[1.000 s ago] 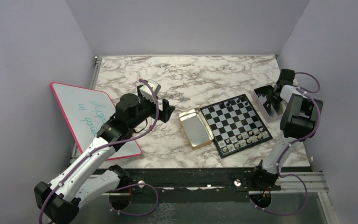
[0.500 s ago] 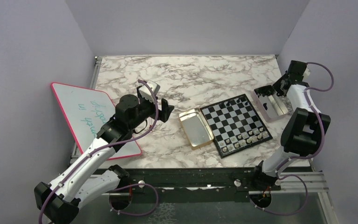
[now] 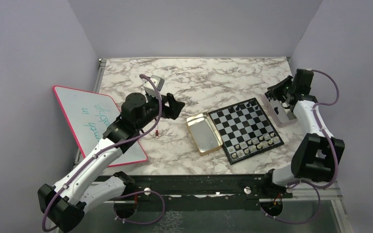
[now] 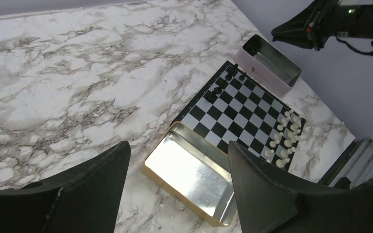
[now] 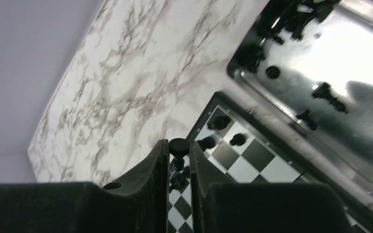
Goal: Set up the chess pieces on the board
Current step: Pick up the chess piece from the storage box.
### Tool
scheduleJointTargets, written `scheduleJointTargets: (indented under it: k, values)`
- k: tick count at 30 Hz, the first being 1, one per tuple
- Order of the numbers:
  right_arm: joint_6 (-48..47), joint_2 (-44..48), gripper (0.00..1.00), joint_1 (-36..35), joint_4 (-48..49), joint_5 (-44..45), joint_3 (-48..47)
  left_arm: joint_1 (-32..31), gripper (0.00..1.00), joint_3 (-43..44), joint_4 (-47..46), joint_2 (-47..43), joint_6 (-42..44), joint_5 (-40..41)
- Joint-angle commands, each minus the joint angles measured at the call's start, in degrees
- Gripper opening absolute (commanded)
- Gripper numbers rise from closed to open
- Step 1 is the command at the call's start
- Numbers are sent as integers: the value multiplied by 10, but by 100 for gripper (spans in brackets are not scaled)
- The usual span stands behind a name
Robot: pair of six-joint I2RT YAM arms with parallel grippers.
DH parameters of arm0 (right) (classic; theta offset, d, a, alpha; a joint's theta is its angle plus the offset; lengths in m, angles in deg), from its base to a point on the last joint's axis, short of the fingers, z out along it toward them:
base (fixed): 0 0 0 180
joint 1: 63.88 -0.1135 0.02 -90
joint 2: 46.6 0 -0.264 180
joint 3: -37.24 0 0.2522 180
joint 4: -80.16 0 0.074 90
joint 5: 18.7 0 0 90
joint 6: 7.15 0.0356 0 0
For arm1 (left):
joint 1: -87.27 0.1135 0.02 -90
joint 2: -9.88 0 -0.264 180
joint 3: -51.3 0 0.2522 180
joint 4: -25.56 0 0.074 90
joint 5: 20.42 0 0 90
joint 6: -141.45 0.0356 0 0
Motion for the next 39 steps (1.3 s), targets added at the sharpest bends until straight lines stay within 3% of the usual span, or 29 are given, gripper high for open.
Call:
scheduleJointTargets:
  k: [1,7,15,26,39]
  values:
    - [82,39,13,-30,67,-77,48,-4,72,36,-47,32,-52,-29]
    - [170,79,13,-72,132,-126,106,-26,67,73,-63,91,-71,-18]
    - [273,131,14,-110,217,-171,178,-104,61,106,-132,180,-75,66]
    - [326,187,14,-122,241,-209,213,-166,55,191,-229,344,-57,127]
    - [346,211,14,-123,253,-226,230,-191,40,284,-313,479,-35,88]
